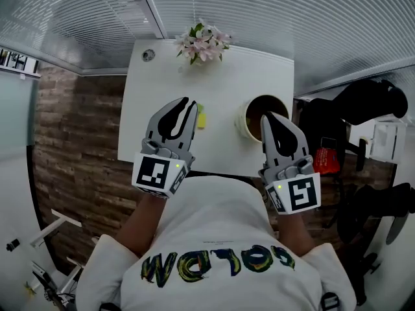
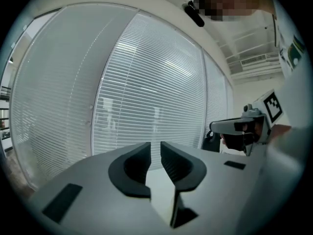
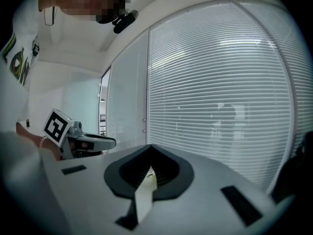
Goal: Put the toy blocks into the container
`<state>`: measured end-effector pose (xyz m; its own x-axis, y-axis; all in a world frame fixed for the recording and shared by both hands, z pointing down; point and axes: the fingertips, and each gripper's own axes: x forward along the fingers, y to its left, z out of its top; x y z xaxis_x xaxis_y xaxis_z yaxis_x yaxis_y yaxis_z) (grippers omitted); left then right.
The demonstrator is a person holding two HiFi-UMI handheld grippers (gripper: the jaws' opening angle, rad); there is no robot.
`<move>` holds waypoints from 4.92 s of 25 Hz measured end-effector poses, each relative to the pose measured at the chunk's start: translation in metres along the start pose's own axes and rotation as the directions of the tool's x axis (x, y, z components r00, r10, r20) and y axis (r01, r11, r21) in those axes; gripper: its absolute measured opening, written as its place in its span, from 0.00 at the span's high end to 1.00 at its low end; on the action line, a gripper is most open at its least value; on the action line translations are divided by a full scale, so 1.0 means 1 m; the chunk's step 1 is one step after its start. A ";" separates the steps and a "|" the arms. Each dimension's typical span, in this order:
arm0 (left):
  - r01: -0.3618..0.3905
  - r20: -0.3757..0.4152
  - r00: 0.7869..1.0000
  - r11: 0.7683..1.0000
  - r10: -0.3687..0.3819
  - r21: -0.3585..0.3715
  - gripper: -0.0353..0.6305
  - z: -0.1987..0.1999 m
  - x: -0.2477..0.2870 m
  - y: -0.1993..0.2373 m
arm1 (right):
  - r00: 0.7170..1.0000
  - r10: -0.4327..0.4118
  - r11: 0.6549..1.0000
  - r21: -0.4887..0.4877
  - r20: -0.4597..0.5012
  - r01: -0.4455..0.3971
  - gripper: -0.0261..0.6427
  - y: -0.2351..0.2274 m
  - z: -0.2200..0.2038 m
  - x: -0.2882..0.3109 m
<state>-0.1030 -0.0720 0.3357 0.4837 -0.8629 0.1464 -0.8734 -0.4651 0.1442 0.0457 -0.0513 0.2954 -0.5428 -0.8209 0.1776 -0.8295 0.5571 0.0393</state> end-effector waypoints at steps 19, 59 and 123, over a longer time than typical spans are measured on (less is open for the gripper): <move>-0.005 -0.259 0.966 0.995 -0.022 -0.104 0.71 -0.123 0.012 0.004 | 0.997 -0.005 0.999 0.033 -0.071 0.008 0.95 -0.002 -0.029 0.003; -0.164 -0.708 0.696 0.986 0.118 0.003 0.71 -0.396 0.056 0.030 | 0.979 -0.017 0.994 0.105 -0.201 0.039 0.95 -0.008 -0.103 -0.016; 0.002 -0.167 0.986 1.000 -0.006 -0.023 0.72 -0.019 0.039 -0.019 | 0.993 -0.120 0.992 0.023 -0.021 0.121 0.95 -0.043 -0.007 -0.016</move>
<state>-0.0666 -0.0928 0.3575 0.4913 -0.8153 0.3065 -0.8710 -0.4619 0.1674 0.0908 -0.0606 0.2975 -0.4361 -0.8790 0.1925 -0.8918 0.4508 0.0378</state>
